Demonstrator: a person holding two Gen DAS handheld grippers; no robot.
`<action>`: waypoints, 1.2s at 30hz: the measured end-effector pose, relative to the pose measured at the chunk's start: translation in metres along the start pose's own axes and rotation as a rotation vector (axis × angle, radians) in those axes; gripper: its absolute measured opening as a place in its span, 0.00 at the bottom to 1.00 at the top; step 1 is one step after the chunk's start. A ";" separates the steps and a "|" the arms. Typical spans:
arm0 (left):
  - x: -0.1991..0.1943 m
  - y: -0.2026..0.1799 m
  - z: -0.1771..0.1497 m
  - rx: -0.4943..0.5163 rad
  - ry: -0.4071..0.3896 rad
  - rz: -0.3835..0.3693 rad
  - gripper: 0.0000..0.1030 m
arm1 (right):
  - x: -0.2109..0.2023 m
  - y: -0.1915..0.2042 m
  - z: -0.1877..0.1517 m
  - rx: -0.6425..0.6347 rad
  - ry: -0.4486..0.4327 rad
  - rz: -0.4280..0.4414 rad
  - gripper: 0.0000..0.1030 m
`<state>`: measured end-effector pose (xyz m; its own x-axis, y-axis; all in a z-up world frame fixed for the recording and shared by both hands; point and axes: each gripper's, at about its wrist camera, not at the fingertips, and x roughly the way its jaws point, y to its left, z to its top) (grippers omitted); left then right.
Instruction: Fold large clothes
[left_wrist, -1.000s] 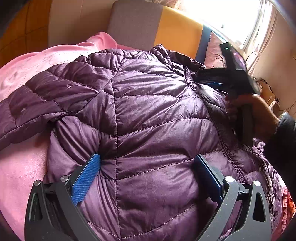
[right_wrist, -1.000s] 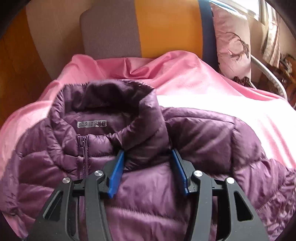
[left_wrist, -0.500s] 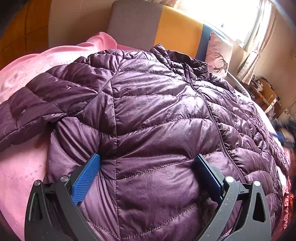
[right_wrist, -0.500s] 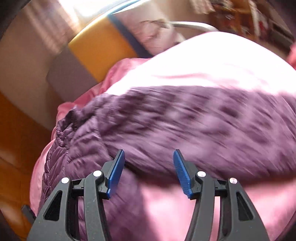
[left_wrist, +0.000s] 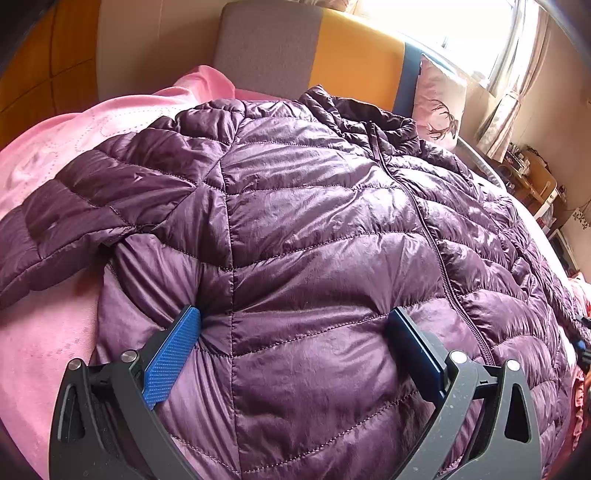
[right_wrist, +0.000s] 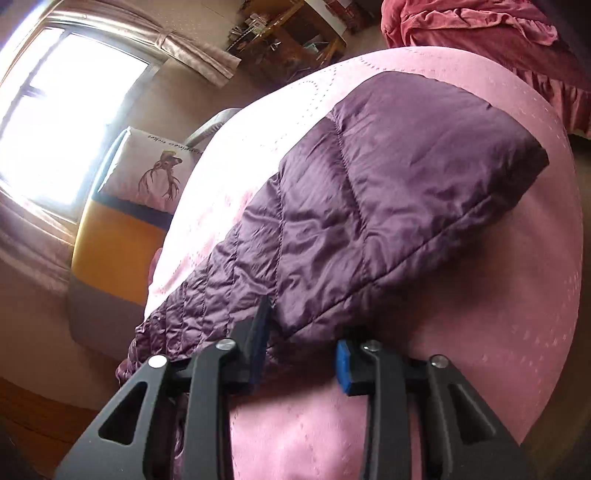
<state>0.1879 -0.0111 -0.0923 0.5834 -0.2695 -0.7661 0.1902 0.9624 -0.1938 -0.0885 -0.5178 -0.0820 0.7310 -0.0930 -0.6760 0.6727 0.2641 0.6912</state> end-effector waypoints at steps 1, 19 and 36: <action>0.000 0.000 0.000 0.000 0.000 0.001 0.96 | 0.001 0.001 0.005 -0.002 -0.001 -0.004 0.18; 0.001 -0.001 -0.001 0.008 0.004 0.007 0.96 | 0.035 0.282 -0.181 -0.858 0.189 0.283 0.07; -0.017 -0.006 0.009 0.018 0.012 0.010 0.80 | 0.068 0.292 -0.319 -1.063 0.444 0.393 0.83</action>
<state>0.1840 -0.0122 -0.0721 0.5762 -0.2597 -0.7750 0.1991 0.9642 -0.1751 0.1210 -0.1409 -0.0077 0.6208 0.4523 -0.6404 -0.1675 0.8744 0.4553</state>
